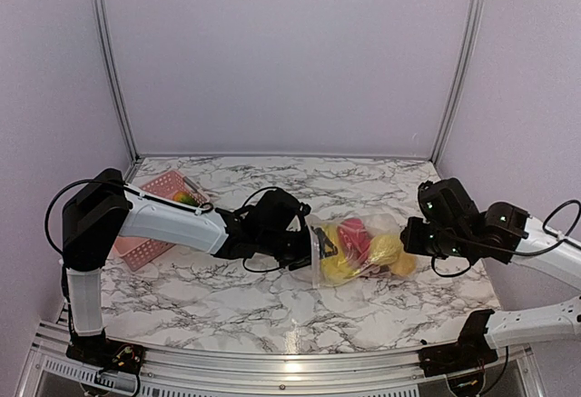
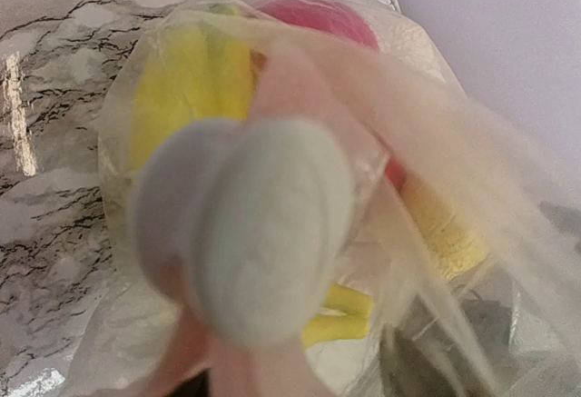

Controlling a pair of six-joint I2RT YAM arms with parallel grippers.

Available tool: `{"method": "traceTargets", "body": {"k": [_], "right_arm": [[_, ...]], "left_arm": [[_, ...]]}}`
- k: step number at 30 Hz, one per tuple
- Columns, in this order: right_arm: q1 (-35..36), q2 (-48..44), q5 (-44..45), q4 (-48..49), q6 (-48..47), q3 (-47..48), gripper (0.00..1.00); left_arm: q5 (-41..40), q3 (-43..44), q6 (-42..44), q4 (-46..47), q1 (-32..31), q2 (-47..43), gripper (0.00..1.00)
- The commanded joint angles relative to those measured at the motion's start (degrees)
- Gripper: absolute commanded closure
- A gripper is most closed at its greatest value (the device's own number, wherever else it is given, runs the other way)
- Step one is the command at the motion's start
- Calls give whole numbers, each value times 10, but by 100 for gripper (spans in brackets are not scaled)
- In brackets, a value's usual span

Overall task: Open the zip-top bag and remove the fake food
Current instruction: Pick up the fake fruit from the zipper food storage bag.

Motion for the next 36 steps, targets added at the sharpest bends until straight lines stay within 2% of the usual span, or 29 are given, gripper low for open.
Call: {"method": "traceTargets", "body": {"k": [1, 9, 17, 23, 30, 34, 36], "right_arm": [[-39, -14, -29, 3, 1, -18, 86], [-51, 27, -43, 35, -5, -37, 97], [-52, 79, -63, 89, -17, -38, 97], [-52, 96, -75, 106, -34, -27, 89], [-50, 62, -67, 48, -43, -5, 81], [-23, 31, -67, 12, -27, -4, 80], [4, 24, -62, -6, -10, -5, 83]], "left_arm": [[-3, -4, -1, 4, -4, 3, 37], [-5, -4, -1, 3, -4, 2, 37], [-2, -1, 1, 2, -4, 4, 37], [-2, 0, 1, 4, -4, 5, 37], [0, -2, 3, 4, -4, 4, 37], [1, -4, 4, 4, -4, 4, 37], [1, -3, 3, 4, -4, 4, 37]]}}
